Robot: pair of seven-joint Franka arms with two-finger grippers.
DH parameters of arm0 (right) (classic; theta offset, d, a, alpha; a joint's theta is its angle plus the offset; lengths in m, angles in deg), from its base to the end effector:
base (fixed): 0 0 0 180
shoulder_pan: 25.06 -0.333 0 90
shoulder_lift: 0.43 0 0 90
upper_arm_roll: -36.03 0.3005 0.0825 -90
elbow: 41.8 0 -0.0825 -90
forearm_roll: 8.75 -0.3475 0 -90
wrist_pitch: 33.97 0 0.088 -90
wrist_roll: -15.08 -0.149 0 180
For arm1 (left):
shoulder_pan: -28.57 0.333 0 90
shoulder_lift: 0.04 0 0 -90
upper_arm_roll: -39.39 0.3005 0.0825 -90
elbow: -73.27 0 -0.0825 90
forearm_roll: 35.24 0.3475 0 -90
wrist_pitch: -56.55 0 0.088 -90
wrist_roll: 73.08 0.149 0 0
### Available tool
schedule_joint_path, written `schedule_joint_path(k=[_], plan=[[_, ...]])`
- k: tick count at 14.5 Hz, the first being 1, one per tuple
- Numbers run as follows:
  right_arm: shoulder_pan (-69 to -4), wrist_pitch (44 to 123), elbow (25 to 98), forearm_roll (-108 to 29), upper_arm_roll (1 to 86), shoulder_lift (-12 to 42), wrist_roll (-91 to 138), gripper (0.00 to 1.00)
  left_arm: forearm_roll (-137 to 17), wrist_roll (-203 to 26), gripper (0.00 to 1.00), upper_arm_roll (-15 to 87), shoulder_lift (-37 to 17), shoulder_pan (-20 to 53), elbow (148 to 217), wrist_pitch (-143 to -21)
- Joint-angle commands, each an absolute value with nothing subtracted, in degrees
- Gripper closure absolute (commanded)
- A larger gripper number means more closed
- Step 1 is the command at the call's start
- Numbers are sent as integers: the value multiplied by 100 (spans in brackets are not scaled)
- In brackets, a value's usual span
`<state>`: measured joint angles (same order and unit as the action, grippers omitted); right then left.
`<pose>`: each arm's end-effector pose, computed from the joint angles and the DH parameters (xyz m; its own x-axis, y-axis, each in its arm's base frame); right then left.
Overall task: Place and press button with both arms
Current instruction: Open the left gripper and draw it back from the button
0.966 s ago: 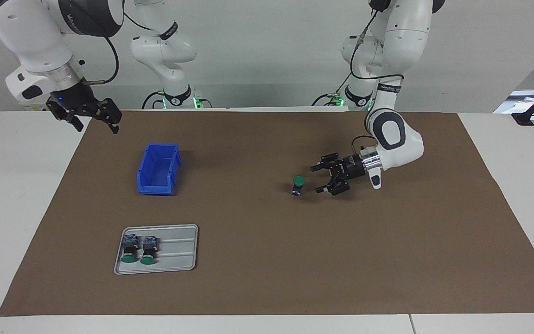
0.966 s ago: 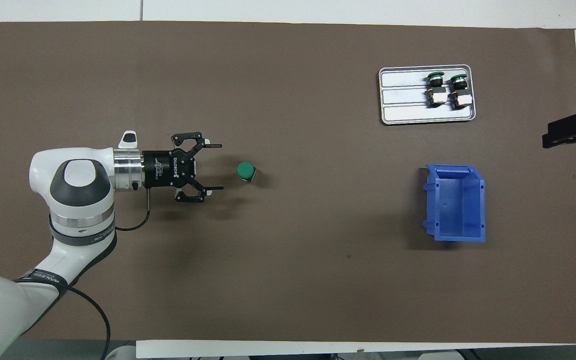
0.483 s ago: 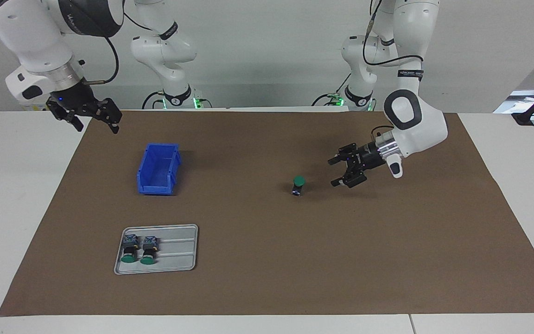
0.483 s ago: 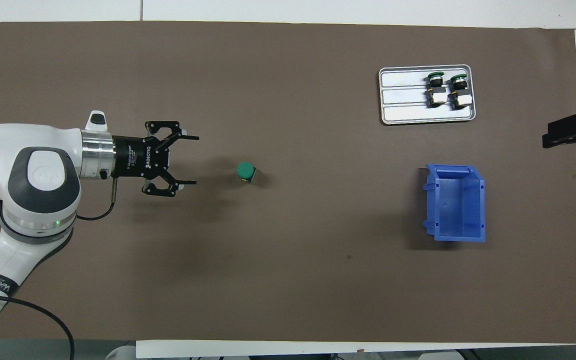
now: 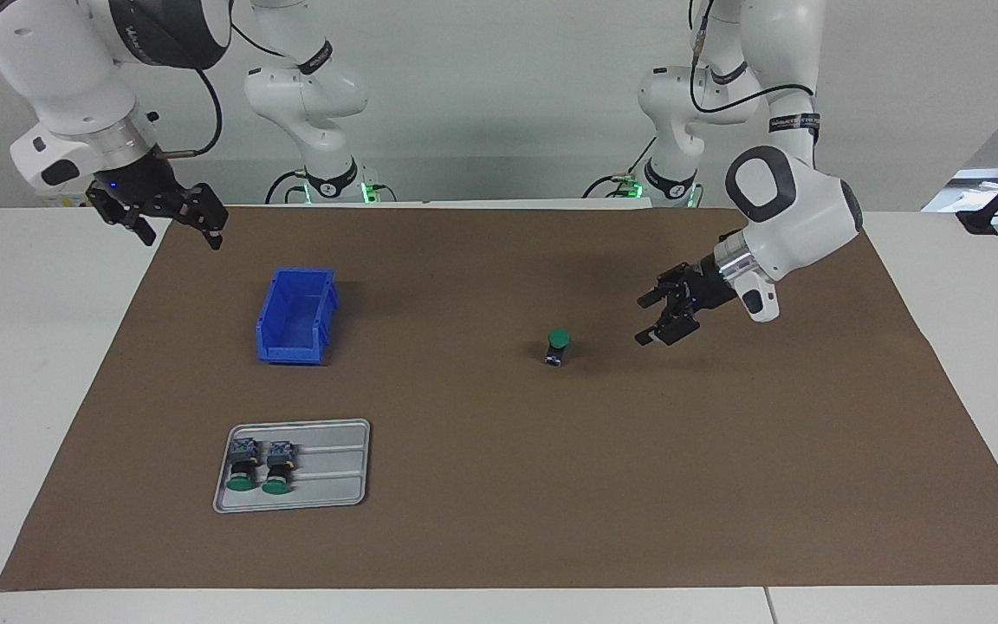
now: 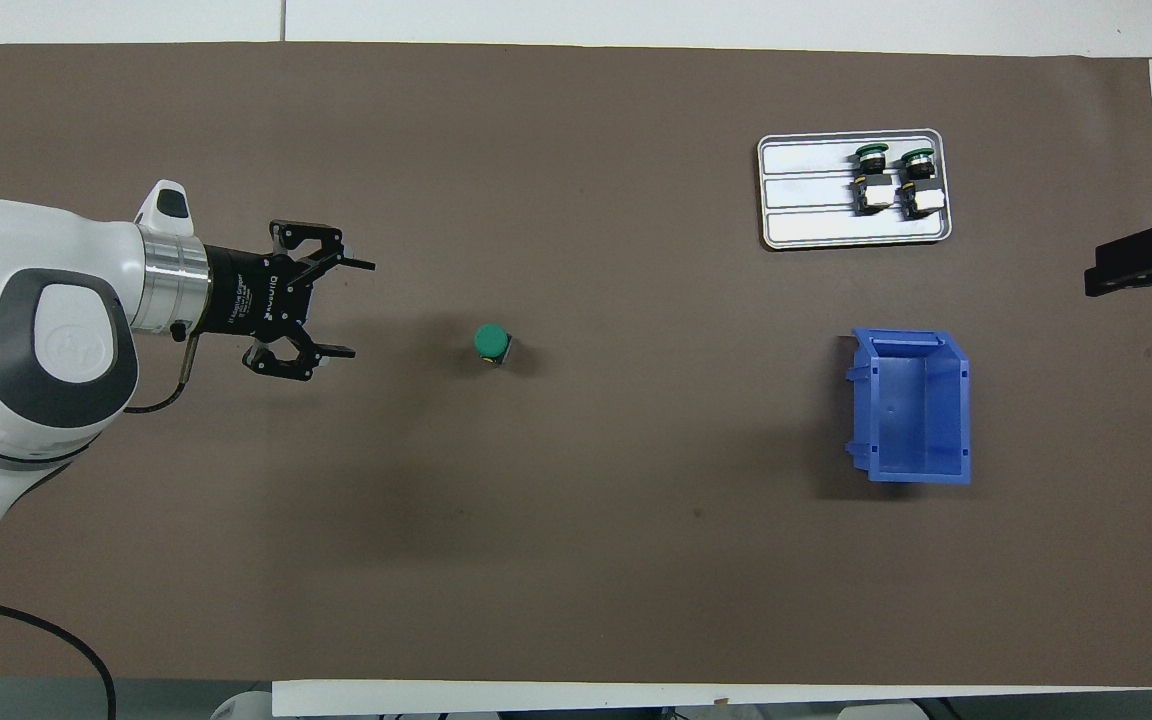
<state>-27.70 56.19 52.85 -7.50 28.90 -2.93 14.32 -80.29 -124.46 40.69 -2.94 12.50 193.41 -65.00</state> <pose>0.5006 -0.0437 0.5541 0.9952 -0.0911 -0.0348 -0.0905 -0.9957 0.0168 0.4988 -0.1908 0.3773 0.4611 0.6890 -0.5592 0.8861 -0.3908 0.2492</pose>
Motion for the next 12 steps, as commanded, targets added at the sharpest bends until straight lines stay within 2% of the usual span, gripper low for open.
schedule_joint_path(k=[1, 6, 12], plan=[[-2734, 5595, 5347, -760, 2918, -359, 1534, 2, -7578, -12546, 0, 4071, -224, 1239, 19157, -6308], [-2726, 5595, 5347, -760, 2918, -359, 1534, 2, -5567, -12450, 0, 4009, -224, 950, 18657, -6131], [-2726, 5595, 5347, -760, 2918, -359, 1534, 2, -4273, -11897, 0, 4009, -215, 590, 18498, -6034]])
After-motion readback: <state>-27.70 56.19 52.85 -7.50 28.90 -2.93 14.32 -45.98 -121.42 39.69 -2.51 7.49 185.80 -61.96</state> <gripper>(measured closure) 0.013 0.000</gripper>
